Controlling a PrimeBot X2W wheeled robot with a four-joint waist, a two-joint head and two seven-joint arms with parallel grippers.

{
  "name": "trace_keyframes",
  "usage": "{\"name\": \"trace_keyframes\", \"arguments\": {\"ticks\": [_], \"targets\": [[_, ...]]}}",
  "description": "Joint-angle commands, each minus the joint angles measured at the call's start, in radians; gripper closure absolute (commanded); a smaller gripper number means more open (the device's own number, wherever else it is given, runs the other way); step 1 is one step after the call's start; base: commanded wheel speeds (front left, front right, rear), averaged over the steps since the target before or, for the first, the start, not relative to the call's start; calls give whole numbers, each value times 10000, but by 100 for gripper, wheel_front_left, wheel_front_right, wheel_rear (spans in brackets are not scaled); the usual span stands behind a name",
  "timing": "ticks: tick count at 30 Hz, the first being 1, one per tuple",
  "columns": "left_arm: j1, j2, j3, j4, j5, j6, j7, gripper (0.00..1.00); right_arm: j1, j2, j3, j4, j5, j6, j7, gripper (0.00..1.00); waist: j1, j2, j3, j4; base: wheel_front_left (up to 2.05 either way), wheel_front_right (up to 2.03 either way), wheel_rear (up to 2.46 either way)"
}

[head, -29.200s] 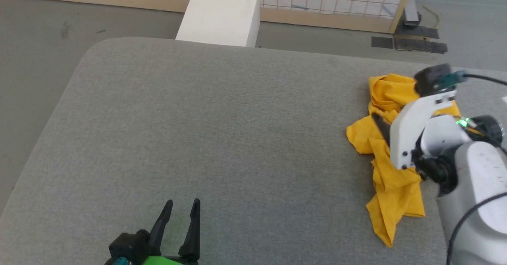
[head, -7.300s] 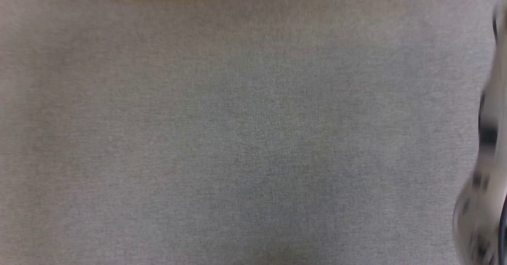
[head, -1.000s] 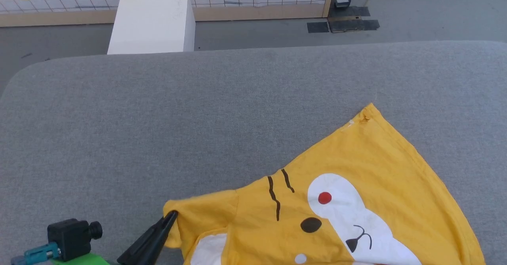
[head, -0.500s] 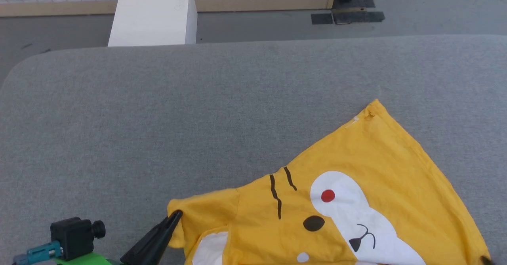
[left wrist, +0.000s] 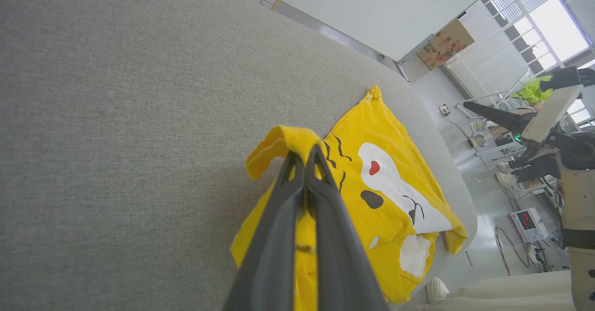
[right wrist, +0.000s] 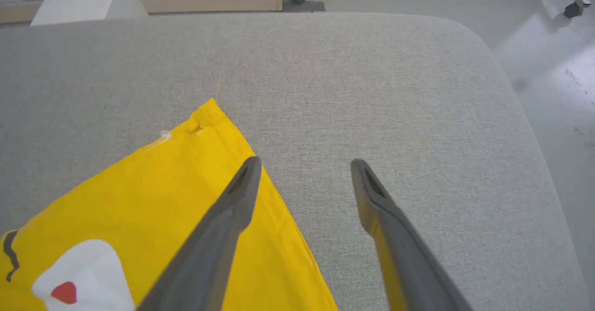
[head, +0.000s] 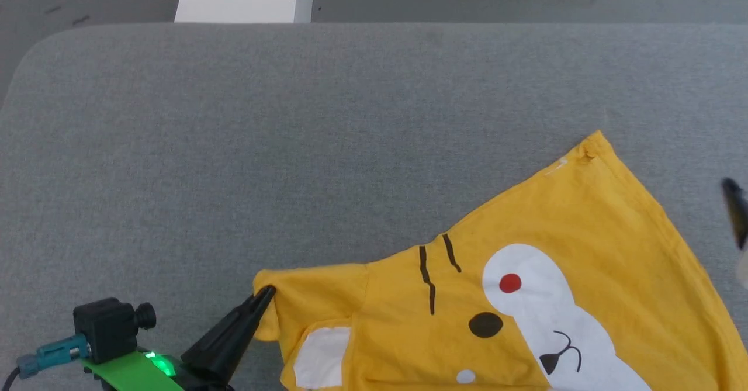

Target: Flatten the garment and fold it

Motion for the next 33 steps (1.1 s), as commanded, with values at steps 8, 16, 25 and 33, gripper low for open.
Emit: {"name": "trace_keyframes", "arguments": {"ticks": [8, 16, 25, 33], "targets": [[-798, 43, -17, 96, 26, -456, 222, 100, -2270, -16, 1442, 2934, -1249, -13, 67, 0, 0, -1, 1152, 835, 0, 0, 0], [-1235, 19, -18, 370, -48, -796, 265, 100, -3150, -89, 1498, 3999, -1675, -13, 281, 0, 0, -1, 1883, 1342, 0, 0, 0], [-1521, -57, -110, 667, -70, -997, 267, 100, -3240, 7, 1350, 4631, -1899, -13, 701, 56, 0, -1, 2058, 1556, 0, 0, 0], [-1394, -190, -130, 869, -213, -892, 193, 100, -2974, 102, 1254, 4466, -1617, -13, 290, 100, 0, -1, 1189, 1339, 0, 0, 0]]}}
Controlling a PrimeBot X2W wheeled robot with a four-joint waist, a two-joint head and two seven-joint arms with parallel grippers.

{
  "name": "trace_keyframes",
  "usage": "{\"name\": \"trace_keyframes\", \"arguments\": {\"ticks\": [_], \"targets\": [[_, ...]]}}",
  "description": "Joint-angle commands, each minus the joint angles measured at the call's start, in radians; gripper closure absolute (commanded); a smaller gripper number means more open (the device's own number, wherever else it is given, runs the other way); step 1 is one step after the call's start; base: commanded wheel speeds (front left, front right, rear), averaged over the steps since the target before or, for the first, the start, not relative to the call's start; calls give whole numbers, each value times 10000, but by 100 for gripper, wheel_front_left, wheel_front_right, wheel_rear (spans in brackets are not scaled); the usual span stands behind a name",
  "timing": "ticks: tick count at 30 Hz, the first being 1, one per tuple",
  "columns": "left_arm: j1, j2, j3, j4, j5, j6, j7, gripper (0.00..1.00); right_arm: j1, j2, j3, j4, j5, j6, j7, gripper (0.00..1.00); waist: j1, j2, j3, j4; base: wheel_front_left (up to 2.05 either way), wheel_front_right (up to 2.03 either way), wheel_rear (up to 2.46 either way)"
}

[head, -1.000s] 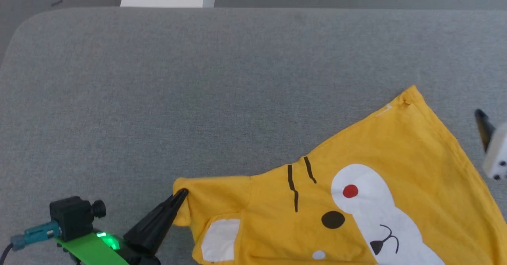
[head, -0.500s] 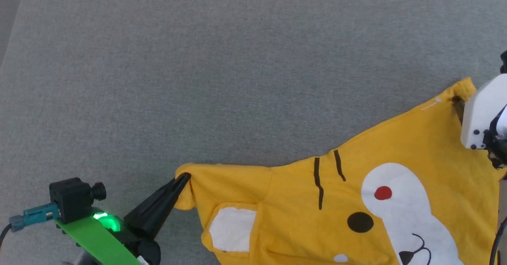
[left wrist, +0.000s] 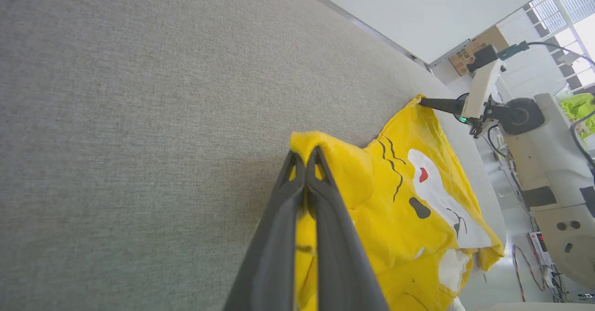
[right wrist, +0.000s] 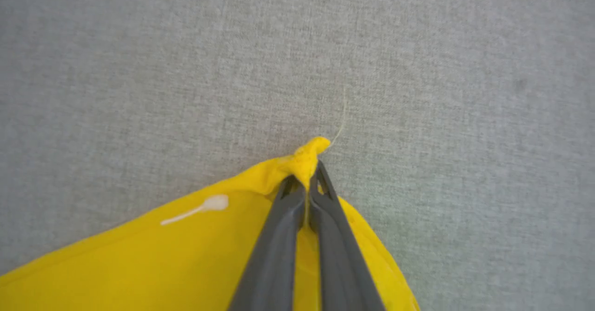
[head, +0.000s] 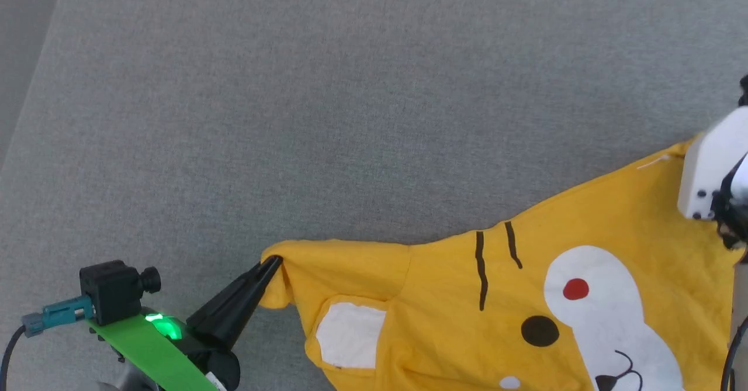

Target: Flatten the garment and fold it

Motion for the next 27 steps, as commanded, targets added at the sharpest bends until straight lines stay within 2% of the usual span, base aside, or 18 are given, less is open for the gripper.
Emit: {"name": "trace_keyframes", "arguments": {"ticks": [1, 5, 10, 13, 20, 27], "targets": [[-35, -75, 80, 34, -32, 71, -104, 100, 313, 35, -1, 37, 165, -13, -181, 100, -1, 0, -498, -205, 0, 0, 0], [-26, -201, 308, 194, 104, 330, -441, 100, 629, 60, -40, -295, 664, -13, -968, 100, -1, 0, -1149, -430, 0, 0, 0], [-535, -529, 608, 591, 724, 860, -989, 100, 1116, 218, -183, -606, 1226, -13, -2158, 100, -1, 0, -2012, -739, 0, 0, 0], [-1201, -628, 533, 912, 1081, 1085, -832, 100, 1183, 354, -233, -692, 1312, -13, -2819, 100, -1, 0, -2444, -937, 0, 0, 0], [-4154, -884, 340, 2335, 2075, 1616, 88, 100, 71, 861, -245, -570, 813, -13, -4286, 100, -1, 0, -3246, -1435, 0, 0, 0], [-7629, -1295, 399, 4305, 2459, 1606, 1000, 100, -2158, 1078, 563, 261, 276, -13, -4660, 100, -1, 0, -3668, -1988, 0, 0, 0]]}}
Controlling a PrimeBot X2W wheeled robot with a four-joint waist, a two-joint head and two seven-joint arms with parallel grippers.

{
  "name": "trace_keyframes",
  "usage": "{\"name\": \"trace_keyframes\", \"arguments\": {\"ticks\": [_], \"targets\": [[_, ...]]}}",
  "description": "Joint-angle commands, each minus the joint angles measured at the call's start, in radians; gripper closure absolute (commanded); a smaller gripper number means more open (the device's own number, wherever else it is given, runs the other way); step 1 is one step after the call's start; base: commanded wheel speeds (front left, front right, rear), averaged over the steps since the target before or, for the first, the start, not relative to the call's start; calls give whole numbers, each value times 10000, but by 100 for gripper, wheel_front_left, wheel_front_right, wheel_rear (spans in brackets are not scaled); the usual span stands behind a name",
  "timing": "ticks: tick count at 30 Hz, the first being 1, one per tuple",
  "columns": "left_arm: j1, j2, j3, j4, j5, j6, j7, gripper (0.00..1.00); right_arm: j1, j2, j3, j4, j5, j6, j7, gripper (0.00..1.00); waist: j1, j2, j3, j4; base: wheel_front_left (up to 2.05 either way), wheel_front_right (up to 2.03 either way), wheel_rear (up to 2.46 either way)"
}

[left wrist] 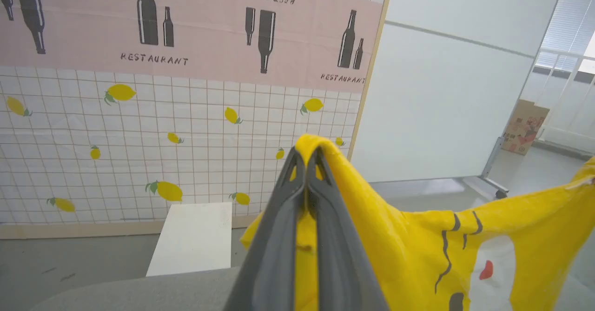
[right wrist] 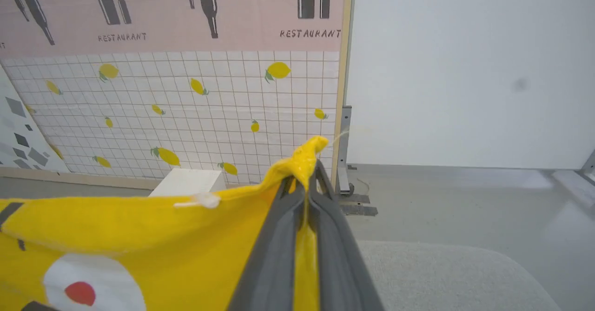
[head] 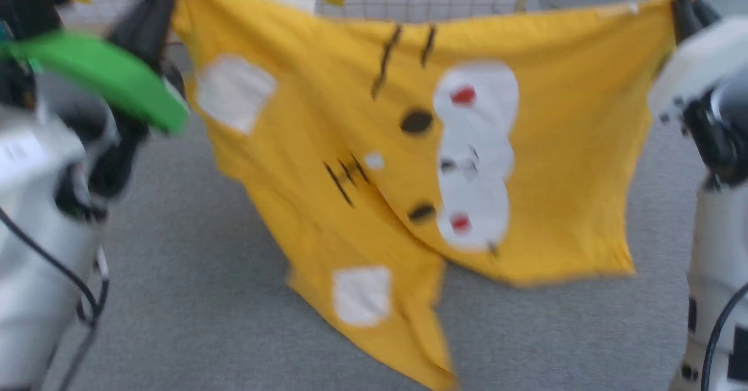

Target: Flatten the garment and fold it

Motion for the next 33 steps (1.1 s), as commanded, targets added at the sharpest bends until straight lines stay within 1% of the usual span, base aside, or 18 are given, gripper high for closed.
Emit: {"name": "trace_keyframes", "arguments": {"ticks": [1, 4, 6, 8, 11, 13, 18, 23, 27, 31, 33], "targets": [[-657, -206, 123, 407, -138, -49, 132, 100, -537, 78, 128, 316, -107, -13, -110, 100, 0, 0, -418, -542, 0, 0, 0], [-1807, -445, 271, 1349, -324, -81, 424, 100, -1549, 134, 106, 1127, -375, -13, -321, 100, 0, 0, -477, -740, 0, 0, 0], [-2566, -440, 249, 1910, -97, -135, 446, 100, -2226, 166, -110, 1715, -595, -13, -626, 100, 0, 0, -484, -868, 0, 0, 0], [-3348, -409, 243, 2389, 386, -148, 87, 100, -2906, 181, -347, 2281, -893, -13, -1059, 100, 0, 0, -441, -956, 0, 0, 0], [-4434, -610, 512, 3154, 854, 36, -831, 100, -3813, 188, -464, 3240, -1051, -13, -1567, 100, 0, 0, -288, -1075, 0, 0, 0], [-4885, -766, 580, 3657, 840, 32, -945, 100, -4317, 189, -526, 3809, -1194, -13, -1784, 100, 0, 0, -152, -1142, 0, 0, 0], [-5674, -901, 442, 4589, 943, -261, -988, 100, -5274, 191, -466, 4962, -1438, -13, -2136, 100, 0, 0, 233, -1268, 0, 0, 0], [-6095, -911, 461, 5242, 928, -530, -1165, 100, -5917, 191, -436, 5696, -1608, -13, -2422, 100, 0, 0, 687, -1347, 0, 0, 0], [-6372, -861, 560, 5581, 849, -726, -1315, 100, -6340, 192, -640, 6062, -1842, -13, -2629, 100, 0, 0, 1187, -1380, 0, 0, 0], [-6843, -776, 676, 5696, 803, -903, -1442, 100, -6860, 192, -840, 6163, -2093, -13, -2867, 100, 0, 0, 1978, -1374, 0, 0, 0], [-7248, -733, 779, 5622, 766, -1003, -1524, 100, -7236, 192, -925, 6012, -2269, -13, -2986, 100, 0, 0, 2582, -1325, 0, 0, 0]]}}
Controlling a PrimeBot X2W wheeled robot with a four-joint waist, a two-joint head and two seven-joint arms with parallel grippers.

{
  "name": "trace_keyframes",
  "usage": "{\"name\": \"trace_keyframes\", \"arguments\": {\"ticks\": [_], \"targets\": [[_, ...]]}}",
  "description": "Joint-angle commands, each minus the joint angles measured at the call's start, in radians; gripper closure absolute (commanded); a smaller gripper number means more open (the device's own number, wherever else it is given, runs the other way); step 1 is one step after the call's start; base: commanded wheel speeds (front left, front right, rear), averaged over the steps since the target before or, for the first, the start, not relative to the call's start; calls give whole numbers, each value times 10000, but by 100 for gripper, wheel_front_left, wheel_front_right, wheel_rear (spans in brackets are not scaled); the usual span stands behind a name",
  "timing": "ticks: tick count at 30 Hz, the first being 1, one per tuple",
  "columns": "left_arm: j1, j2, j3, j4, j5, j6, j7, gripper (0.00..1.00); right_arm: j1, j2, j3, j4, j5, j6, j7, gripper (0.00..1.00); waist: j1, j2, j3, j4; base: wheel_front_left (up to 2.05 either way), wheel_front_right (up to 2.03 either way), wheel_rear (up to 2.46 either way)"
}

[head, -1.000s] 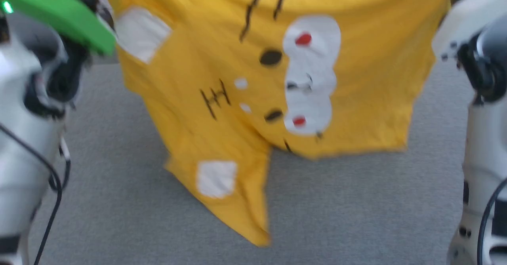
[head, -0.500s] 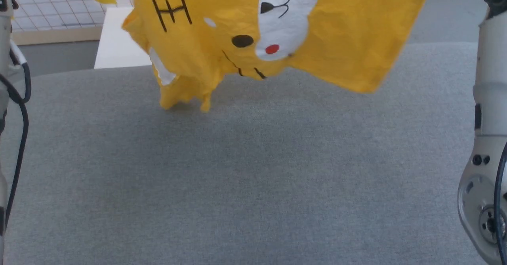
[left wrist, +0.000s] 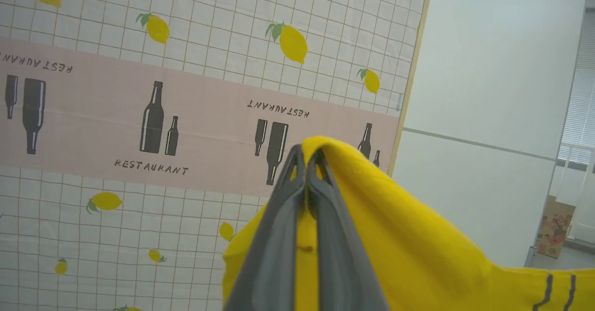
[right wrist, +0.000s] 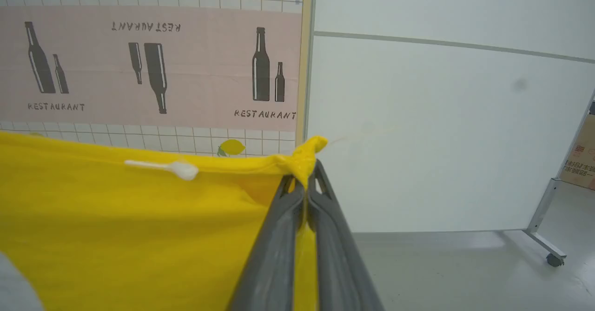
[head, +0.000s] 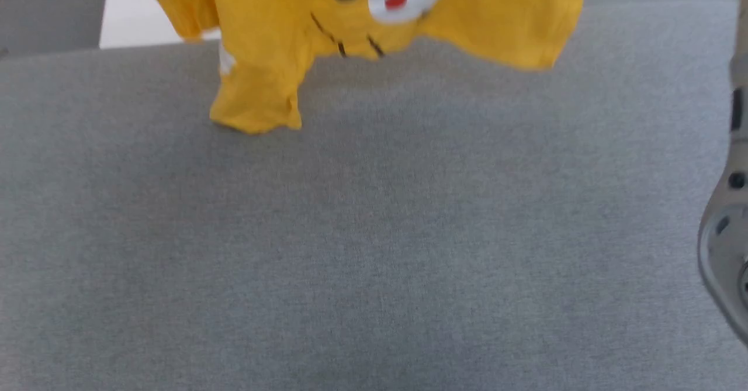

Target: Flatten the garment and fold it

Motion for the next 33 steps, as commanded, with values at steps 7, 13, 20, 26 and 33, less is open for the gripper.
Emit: {"name": "trace_keyframes", "arguments": {"ticks": [7, 13, 20, 26, 33], "targets": [[-1166, 111, 525, -191, -109, -505, -1245, 100, -895, -9, 11, -513, -461, -13, -998, 100, 0, 0, 2497, 226, 0, 0, 0], [-1276, 171, 678, -58, -237, -859, -1805, 100, -987, -9, 53, -747, -755, -13, -1341, 100, 0, 0, 3365, 505, 0, 0, 0], [-895, 494, 643, -293, -693, -1171, -2096, 100, -691, -9, 97, -1129, -859, -13, -1361, 100, 0, 0, 4205, 816, 0, 0, 0], [444, 980, -101, -1622, -1589, -1200, -1932, 100, 198, -9, 669, -1495, -228, -13, -1337, 100, 0, 0, 3938, 943, 0, 0, 0], [3259, 2343, -539, -3699, -2799, -1202, -1573, 100, 2589, -9, 1077, -3328, 1130, -13, -634, 100, 0, 0, 3112, 927, 0, 0, 0]]}}
